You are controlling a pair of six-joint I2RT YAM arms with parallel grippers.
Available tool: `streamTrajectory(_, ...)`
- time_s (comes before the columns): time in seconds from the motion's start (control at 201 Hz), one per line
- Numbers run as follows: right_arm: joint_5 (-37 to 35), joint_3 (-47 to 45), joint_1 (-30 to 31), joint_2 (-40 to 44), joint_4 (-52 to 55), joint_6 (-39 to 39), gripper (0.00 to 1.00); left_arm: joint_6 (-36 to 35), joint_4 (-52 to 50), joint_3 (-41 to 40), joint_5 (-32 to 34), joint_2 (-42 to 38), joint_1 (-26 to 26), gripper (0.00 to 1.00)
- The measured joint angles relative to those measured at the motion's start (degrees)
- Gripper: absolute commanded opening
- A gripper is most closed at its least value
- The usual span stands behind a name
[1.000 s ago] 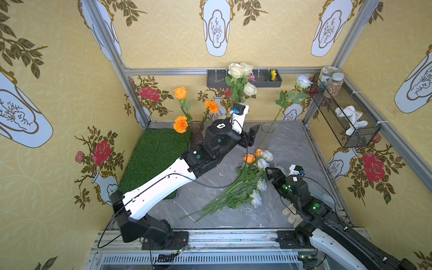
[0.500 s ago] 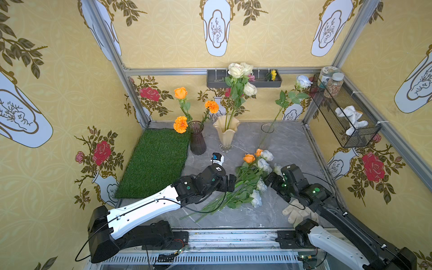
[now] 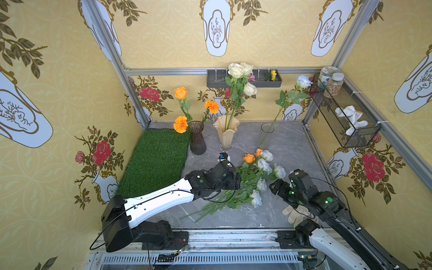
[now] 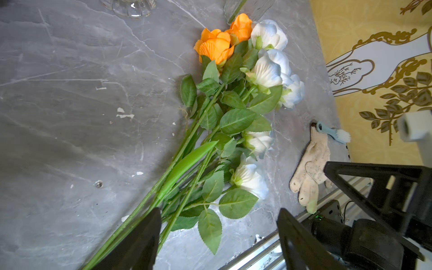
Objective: Arrange the flowers in different vases according to their colors
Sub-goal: Pick up the flower at the center of the board.
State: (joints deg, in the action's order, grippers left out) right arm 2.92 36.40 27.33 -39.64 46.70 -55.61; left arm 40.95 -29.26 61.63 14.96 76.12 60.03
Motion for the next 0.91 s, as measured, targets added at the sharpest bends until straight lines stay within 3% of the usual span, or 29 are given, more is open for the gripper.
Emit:
streamTrajectory(0.169, 1.97, 1.86, 0.00, -5.90, -1.38, 0.37, 0.65, -0.02, 1.16, 1.27, -1.88, 0.79, -0.39, 0.82)
streamTrajectory(0.289, 3.54, 2.45, 2.14, -8.44, -4.11, -0.59, 0.64, 0.00, 4.44, -0.04, -2.60, 0.46, -1.20, 0.82)
streamTrajectory(0.373, 2.40, 3.10, 9.57, -9.60, -4.85, -3.45, 0.65, 0.04, 6.91, -2.45, -3.17, -1.14, -2.19, 0.82)
streamTrajectory(0.483, -4.09, 6.10, 20.37, -11.58, -4.87, -7.37, 0.64, 1.25, 11.37, -6.43, -3.39, -4.66, -3.96, 0.81)
streamTrajectory(0.577, -9.38, 8.90, 24.48, -14.80, -4.66, -10.01, 0.63, 1.77, 14.21, -9.33, -4.20, -7.50, -5.33, 0.81)
streamTrajectory(0.737, -14.60, 13.64, 24.52, -21.53, -4.63, -11.58, 0.57, 2.60, 17.81, -12.63, -6.03, -11.08, -7.65, 0.81)
streamTrajectory(0.906, -13.55, 17.09, 18.05, -27.47, -6.49, -11.56, 0.52, 4.74, 19.96, -14.97, -8.79, -11.89, -12.24, 0.76)
